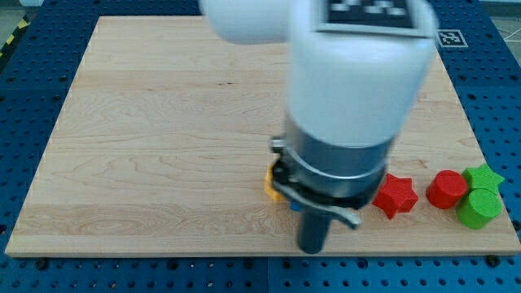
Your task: Slide the red star to the red circle
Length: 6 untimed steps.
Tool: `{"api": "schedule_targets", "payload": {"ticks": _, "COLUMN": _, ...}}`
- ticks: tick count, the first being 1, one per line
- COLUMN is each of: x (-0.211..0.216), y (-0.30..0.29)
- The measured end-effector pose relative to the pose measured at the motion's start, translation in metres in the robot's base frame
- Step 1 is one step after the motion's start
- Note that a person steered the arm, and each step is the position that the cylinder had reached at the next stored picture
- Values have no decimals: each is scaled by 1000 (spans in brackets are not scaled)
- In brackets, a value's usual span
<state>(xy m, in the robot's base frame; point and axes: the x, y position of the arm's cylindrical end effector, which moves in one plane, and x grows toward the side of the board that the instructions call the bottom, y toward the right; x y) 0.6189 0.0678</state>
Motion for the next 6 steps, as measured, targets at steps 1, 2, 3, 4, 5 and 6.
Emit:
{"api": "schedule_targets", "payload": {"ticks": 1, "x": 0, "y": 39}}
{"api": "schedule_targets", "payload": {"ticks": 2, "x": -18, "y": 56}}
{"api": "schedule_targets", "payload": {"ticks": 3, "x": -31, "y": 57}}
{"api": "schedule_targets", "payload": {"ticks": 4, "x": -31, "y": 57}}
{"api": "schedule_targets", "payload": {"ticks": 5, "x": -42, "y": 56}}
{"api": "schedule_targets", "payload": {"ticks": 6, "x": -56, "y": 56}}
